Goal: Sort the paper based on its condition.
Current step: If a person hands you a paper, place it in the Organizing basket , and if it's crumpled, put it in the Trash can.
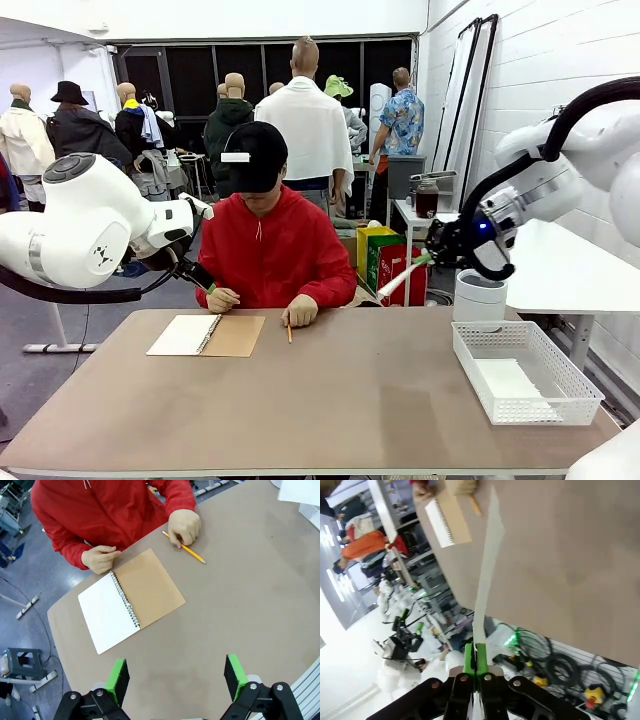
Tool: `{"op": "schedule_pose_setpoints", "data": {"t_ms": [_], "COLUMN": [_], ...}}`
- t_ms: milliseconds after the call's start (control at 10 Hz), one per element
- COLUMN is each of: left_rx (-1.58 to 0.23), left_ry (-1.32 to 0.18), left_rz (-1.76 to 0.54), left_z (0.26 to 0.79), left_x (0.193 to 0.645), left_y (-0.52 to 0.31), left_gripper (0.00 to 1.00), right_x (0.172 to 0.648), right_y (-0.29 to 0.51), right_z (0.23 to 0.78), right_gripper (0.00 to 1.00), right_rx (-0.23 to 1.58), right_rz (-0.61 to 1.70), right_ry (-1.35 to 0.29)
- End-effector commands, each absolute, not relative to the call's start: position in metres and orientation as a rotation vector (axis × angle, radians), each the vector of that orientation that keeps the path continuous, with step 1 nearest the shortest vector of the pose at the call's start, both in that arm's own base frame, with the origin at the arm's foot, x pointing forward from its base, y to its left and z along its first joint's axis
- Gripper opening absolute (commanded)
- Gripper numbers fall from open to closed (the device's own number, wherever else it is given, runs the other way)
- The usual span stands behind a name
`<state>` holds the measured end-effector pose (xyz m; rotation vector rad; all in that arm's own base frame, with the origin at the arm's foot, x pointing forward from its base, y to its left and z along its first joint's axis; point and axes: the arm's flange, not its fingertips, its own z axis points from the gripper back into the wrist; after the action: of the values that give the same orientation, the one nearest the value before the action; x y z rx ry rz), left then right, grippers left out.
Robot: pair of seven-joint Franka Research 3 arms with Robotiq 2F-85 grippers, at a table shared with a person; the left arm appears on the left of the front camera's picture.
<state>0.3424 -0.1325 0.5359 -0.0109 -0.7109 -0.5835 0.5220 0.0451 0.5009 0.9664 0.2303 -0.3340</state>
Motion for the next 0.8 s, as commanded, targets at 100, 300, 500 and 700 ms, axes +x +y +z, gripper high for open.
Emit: {"op": "schedule_pose_setpoints", "data": {"t_ms": [100, 300, 500, 700], "left_rx": [-0.012, -0.012, -0.012, -0.012], "left_ry": [-0.716, -0.716, -0.716, -0.716], "left_rz": [-0.586, -0.586, -0.586, -0.586], "left_z": [0.5362, 0.5362, 0.5362, 0.5362], "left_x": [0.3423, 0.3423, 0.3423, 0.3423], "left_y": [-0.1324, -0.1324, -0.1324, -0.1324], "left_gripper": [1.00, 1.00, 1.00, 1.00], "right_x": [0.5028, 0.5117, 0.5117, 0.5091], "right_y": [0.0207, 0.0195, 0.0195, 0.0165], "right_z": [0.5023, 0.5050, 0.5050, 0.5048], "right_gripper": [0.00, 0.00, 0.00, 0.00], "right_rx": [0.839, 0.867, 0.867, 0.847], "right_rz": [-0.327, -0.324, -0.324, -0.324], "right_ry": [0.198, 0.201, 0.201, 0.200]}}
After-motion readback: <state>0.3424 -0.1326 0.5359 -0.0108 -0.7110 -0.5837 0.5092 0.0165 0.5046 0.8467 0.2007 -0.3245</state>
